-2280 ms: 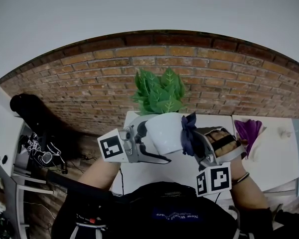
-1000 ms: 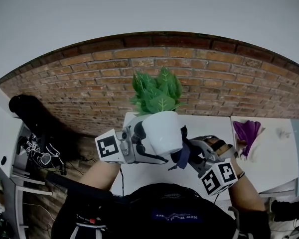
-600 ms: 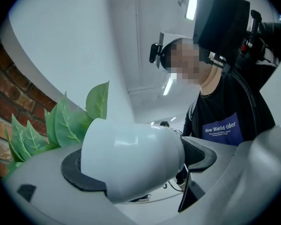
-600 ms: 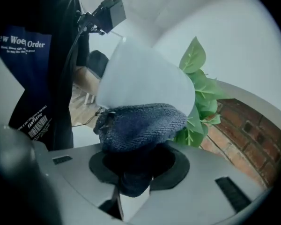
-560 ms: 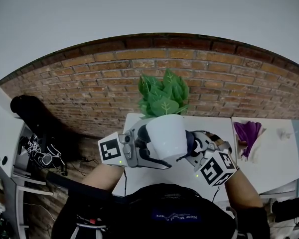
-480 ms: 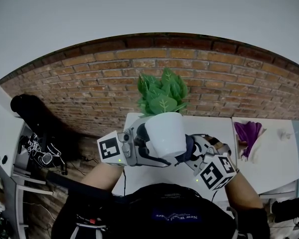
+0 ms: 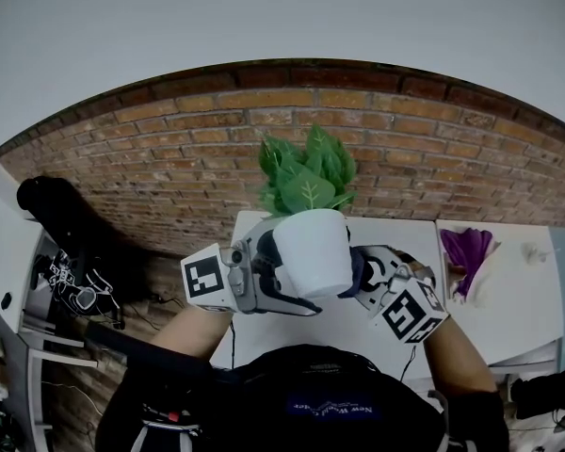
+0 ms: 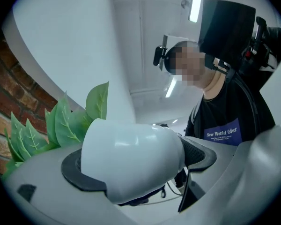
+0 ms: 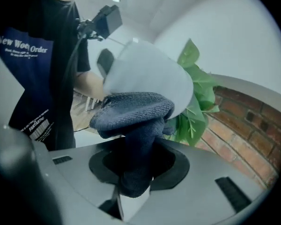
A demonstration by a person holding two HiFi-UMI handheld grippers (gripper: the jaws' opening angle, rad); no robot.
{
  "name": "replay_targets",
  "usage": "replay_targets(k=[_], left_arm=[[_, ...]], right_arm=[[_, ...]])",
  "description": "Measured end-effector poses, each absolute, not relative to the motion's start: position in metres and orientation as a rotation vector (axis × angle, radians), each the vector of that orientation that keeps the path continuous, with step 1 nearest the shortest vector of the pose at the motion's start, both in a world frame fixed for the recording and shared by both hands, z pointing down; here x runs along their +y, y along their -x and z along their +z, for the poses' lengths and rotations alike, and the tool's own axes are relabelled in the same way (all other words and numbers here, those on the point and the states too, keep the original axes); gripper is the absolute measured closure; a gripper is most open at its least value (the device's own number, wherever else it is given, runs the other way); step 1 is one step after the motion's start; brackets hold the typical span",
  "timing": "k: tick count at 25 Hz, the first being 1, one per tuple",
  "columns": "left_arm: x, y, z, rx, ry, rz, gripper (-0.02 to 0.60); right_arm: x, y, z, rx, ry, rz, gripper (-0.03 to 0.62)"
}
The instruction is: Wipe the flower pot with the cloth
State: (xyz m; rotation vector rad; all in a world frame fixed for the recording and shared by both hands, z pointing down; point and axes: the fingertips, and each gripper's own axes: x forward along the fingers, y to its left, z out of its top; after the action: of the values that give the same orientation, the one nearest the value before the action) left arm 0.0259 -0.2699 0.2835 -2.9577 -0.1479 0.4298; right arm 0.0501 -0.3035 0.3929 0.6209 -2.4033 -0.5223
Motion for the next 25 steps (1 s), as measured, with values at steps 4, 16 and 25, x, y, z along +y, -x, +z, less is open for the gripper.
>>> replay_targets(k=[4,16,25], left_arm=[[-0.268,-0.027,0.280,-0.172,2.980,0.480,0.064],[-0.305,-0.023,0.299,0.054,3.051,0.468,0.064],[-0.317,-0.029,0.328,0.103,3.126,0.341,0.064]], right_arm=[[-0.316,-0.027,0.388,-2.457,-0.584,-0.441,0.494],[-0.256,-0.039,0.381,-2.486,-0.477,-0.669,0.494],[-0.249,-0.047,0.304,-2.668,-0.591,-0.819,0.494]])
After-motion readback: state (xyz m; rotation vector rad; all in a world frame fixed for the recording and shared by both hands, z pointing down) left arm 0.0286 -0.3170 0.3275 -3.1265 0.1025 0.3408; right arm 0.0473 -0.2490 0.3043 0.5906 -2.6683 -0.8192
